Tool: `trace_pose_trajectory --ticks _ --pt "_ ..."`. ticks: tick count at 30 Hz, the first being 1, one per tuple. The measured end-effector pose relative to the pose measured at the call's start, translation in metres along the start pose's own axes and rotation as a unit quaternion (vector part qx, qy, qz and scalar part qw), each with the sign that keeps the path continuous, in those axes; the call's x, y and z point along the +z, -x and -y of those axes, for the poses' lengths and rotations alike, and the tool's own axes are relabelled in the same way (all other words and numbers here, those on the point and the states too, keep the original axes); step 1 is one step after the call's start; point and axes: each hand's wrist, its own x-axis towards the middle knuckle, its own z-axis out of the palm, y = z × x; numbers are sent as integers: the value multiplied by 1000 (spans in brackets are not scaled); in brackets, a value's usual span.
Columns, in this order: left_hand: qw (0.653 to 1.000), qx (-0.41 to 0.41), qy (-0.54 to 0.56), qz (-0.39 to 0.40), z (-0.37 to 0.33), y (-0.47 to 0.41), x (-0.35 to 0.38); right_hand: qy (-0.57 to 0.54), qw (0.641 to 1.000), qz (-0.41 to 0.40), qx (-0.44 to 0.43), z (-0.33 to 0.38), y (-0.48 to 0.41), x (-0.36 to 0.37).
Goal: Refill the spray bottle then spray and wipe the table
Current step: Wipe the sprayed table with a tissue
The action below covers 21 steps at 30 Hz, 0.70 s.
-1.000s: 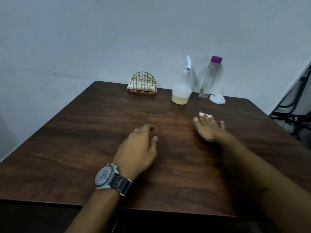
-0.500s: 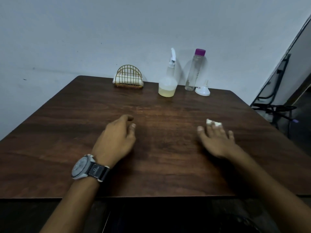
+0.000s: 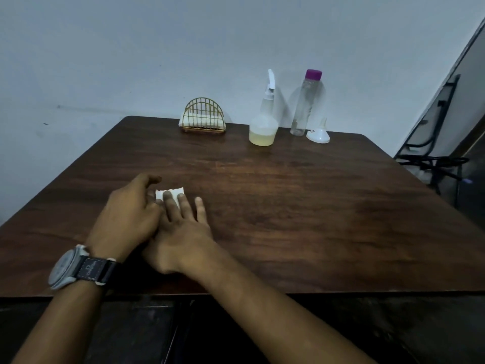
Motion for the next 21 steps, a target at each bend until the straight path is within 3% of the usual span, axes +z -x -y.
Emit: trace_pose_trajectory --ticks 4,9,15,18,21 --pt "999 36 -5 11 -10 4 13 -25 998 -18 48 -37 16 -8" --pt "997 65 -8 32 -27 9 31 -25 983 -46 178 -155 83 -20" --pt "995 91 8 49 -47 8 49 -23 911 -52 410 -306 206 -47" --pt "993 104 9 50 -49 8 51 -29 886 -54 461 -326 243 -55" --pt "993 106 8 52 -47 6 52 -34 887 -53 458 -296 240 -54"
